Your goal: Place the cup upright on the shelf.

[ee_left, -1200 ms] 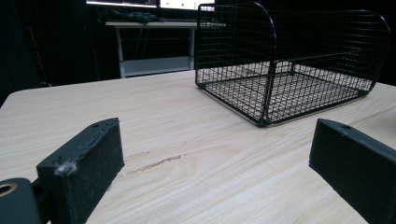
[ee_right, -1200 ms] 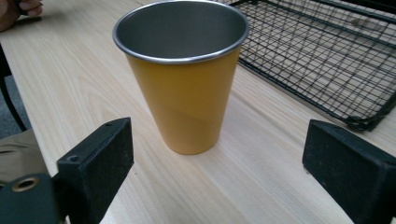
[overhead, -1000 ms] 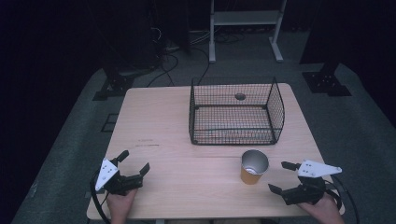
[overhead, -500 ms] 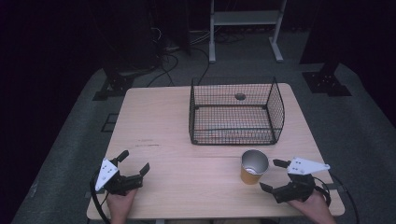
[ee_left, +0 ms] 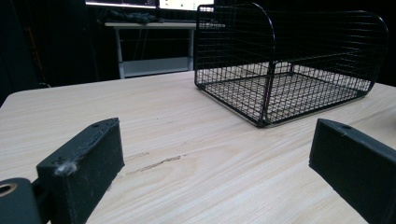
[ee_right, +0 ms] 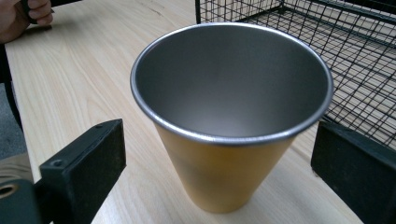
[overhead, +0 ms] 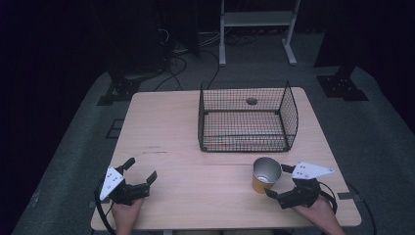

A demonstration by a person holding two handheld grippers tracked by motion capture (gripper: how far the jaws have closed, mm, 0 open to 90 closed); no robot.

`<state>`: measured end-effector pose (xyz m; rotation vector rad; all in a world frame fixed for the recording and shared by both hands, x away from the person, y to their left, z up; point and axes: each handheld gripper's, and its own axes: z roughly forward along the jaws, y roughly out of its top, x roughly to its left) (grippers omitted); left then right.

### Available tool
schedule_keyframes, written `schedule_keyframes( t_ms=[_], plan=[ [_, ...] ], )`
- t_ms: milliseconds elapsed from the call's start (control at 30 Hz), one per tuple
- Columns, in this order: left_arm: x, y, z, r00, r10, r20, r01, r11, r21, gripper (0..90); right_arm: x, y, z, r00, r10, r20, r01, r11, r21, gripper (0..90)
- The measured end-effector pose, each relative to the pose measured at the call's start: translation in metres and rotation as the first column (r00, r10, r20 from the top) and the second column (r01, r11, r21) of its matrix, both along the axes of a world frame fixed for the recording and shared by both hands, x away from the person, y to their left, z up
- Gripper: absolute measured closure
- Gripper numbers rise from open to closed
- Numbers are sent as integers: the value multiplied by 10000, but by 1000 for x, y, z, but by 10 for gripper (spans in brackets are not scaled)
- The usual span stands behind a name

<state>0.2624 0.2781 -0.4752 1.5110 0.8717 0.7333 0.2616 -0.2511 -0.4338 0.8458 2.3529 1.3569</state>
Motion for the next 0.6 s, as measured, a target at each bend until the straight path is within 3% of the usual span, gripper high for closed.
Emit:
schedule_keyframes(
  t_ms=[600],
  plan=[
    [0,0,0,10000,-32,-3,32,10000,-5,23,15,16,-3,9999,110,-77,-109,9998,139,51]
  ],
)
